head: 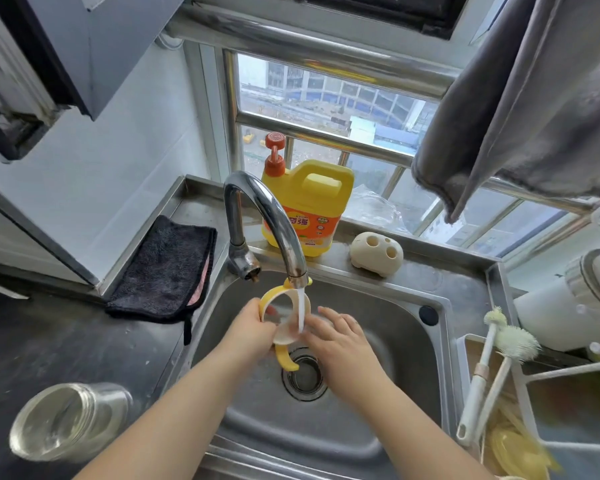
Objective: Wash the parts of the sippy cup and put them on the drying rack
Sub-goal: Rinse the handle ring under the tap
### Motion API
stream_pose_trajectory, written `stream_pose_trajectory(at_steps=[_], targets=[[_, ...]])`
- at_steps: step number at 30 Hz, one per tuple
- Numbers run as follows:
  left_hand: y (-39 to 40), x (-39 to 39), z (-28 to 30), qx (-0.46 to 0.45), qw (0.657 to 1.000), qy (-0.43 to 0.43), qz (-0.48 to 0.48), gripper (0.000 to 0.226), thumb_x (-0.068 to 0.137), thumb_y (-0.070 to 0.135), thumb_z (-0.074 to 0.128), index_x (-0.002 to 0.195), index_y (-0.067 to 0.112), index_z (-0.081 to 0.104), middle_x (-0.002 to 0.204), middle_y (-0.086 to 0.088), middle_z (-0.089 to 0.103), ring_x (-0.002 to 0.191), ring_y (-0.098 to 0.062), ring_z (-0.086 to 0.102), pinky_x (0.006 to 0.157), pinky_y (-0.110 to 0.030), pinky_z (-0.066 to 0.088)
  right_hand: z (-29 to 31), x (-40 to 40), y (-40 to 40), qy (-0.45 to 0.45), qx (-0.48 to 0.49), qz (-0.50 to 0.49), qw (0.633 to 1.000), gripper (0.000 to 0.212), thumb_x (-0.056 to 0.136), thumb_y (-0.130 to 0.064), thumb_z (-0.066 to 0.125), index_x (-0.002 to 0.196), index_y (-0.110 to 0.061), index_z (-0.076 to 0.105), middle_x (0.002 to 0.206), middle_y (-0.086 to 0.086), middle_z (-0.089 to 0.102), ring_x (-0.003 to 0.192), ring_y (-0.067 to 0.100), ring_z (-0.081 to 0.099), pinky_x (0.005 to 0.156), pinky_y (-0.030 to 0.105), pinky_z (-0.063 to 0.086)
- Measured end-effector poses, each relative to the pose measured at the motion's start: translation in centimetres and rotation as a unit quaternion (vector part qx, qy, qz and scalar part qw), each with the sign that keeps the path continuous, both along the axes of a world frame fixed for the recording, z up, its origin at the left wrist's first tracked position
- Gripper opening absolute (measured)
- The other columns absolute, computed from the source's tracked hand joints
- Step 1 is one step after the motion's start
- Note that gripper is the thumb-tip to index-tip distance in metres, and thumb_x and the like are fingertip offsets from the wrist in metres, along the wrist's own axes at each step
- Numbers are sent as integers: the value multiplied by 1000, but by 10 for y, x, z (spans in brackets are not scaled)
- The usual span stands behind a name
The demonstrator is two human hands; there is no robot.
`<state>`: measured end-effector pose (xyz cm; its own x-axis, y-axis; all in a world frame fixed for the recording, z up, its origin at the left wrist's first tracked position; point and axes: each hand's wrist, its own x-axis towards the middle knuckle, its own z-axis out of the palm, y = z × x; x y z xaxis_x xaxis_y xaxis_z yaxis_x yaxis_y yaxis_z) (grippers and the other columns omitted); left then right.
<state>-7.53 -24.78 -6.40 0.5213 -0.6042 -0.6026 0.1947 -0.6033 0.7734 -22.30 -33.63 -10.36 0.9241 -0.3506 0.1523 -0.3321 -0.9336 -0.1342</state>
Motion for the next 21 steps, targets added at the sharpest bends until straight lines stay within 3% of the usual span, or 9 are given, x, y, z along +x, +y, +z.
stream_pose_trajectory(at_steps=[2,3,5,7,9,11,15,18,21], targets=[[-4,3,2,-3,999,-24,-27,22,85,-2,44,93,18,49,96,-15,60,92,-33,61,83,-51,52,6,7,8,-110,146,-56,982,38,70,-12,43,102,-16,64,114,-3,60,104,14,57,89,22,46],[-4,4,4,-6,998,-43,-41,21,85,-1,43,94,16,49,93,-13,59,88,-29,59,80,-48,52,8,11,12,-157,225,-117,955,31,76,-11,42,99,-11,63,112,-1,56,100,6,52,88,19,44],[-3,4,6,-8,993,-88,-73,23,83,-2,44,97,15,50,85,-5,56,79,-19,54,68,-36,47,19,17,16,-199,329,-232,894,15,85,-15,58,98,-15,53,106,-5,45,90,2,51,78,19,47],[-1,2,6,-12,989,-108,-99,32,78,-6,45,99,17,52,85,-2,57,77,-14,54,63,-28,43,24,21,13,-155,400,-276,860,29,84,-19,68,105,-23,47,99,-11,49,82,1,57,66,14,48],[0,0,6,-17,987,-118,-111,41,74,-8,50,102,21,53,88,-2,61,81,-14,56,63,-23,44,28,25,10,-100,478,-284,825,24,85,-15,65,104,-26,55,88,-11,60,75,9,62,61,15,49],[-1,-4,6,-13,986,-134,-94,45,73,-5,55,105,25,52,84,2,60,75,-10,55,56,-16,41,30,27,9,-109,510,-317,792,13,87,-10,59,92,-23,58,82,-2,63,69,14,60,60,20,51],[-1,-17,4,-10,991,-133,13,21,80,5,61,98,13,55,79,1,57,67,-7,50,51,-19,36,30,37,14,-103,515,-375,764,17,96,-14,50,86,-5,61,92,14,62,67,17,64,53,15,52],[0,-15,7,-43,997,-49,47,22,75,12,68,96,9,61,90,-10,64,74,-19,61,59,-29,53,20,45,21,-125,597,-420,672,26,98,-21,43,92,-6,63,95,19,66,66,25,69,60,33,59],[4,-5,12,-140,971,178,80,29,86,24,63,113,14,60,102,-11,69,86,-23,69,79,-39,54,20,45,17,-190,682,-427,563,26,99,-9,38,94,0,62,69,10,64,48,11,58,45,18,47]])
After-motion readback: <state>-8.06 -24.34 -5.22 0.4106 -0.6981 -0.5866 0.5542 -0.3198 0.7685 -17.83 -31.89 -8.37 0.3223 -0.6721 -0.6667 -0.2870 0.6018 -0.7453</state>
